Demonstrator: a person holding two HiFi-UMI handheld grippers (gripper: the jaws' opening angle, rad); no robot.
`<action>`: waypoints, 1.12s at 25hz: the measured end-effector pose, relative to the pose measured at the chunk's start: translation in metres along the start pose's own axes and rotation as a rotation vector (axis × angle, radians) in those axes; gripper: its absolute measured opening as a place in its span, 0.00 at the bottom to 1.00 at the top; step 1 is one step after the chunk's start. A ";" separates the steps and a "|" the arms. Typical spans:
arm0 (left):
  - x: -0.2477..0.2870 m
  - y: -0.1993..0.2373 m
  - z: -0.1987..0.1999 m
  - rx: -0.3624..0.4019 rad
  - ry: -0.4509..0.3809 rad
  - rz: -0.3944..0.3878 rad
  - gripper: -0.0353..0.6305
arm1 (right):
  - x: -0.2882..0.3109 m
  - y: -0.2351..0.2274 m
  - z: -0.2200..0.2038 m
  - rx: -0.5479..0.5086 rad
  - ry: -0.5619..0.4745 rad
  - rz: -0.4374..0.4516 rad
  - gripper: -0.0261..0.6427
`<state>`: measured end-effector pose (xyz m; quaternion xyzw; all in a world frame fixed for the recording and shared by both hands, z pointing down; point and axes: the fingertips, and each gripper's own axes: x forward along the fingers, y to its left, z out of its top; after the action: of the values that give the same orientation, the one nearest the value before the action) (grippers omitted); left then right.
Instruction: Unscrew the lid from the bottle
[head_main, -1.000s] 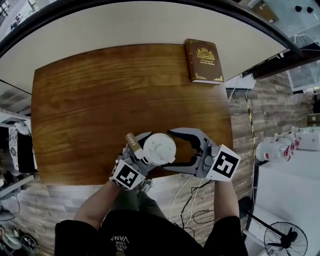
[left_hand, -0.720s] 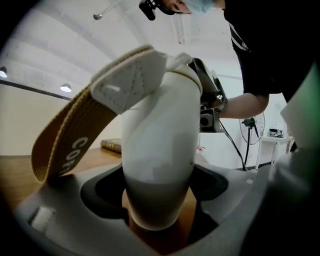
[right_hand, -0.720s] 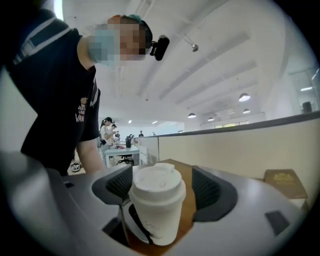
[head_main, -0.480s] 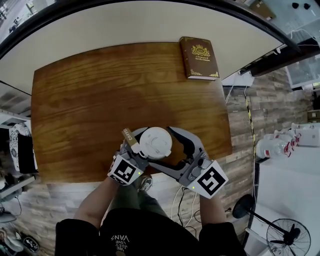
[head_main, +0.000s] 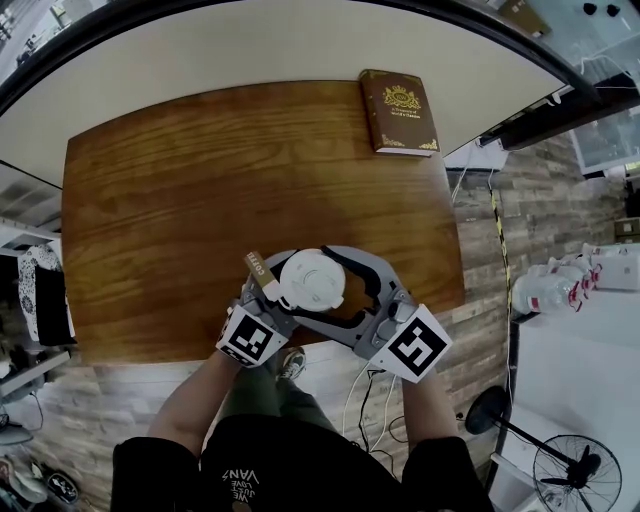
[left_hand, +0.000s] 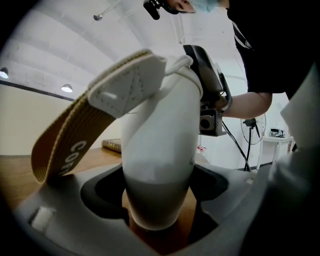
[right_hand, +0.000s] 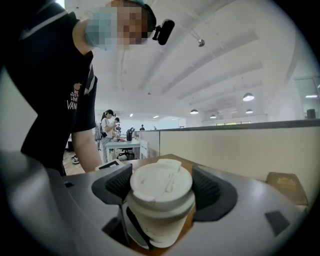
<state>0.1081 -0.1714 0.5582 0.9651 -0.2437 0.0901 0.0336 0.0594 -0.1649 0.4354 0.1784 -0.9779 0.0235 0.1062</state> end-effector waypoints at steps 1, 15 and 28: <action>0.000 -0.001 -0.001 0.010 0.000 -0.004 0.62 | -0.001 0.001 -0.001 -0.008 0.007 0.004 0.55; 0.000 -0.003 -0.002 0.013 0.001 -0.006 0.62 | 0.001 0.000 -0.003 0.004 0.054 -0.065 0.55; 0.001 -0.003 -0.011 0.012 0.032 -0.015 0.62 | 0.000 -0.003 -0.002 0.020 0.068 -0.103 0.55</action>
<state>0.1088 -0.1680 0.5689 0.9655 -0.2355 0.1067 0.0324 0.0610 -0.1678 0.4377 0.2286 -0.9630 0.0336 0.1387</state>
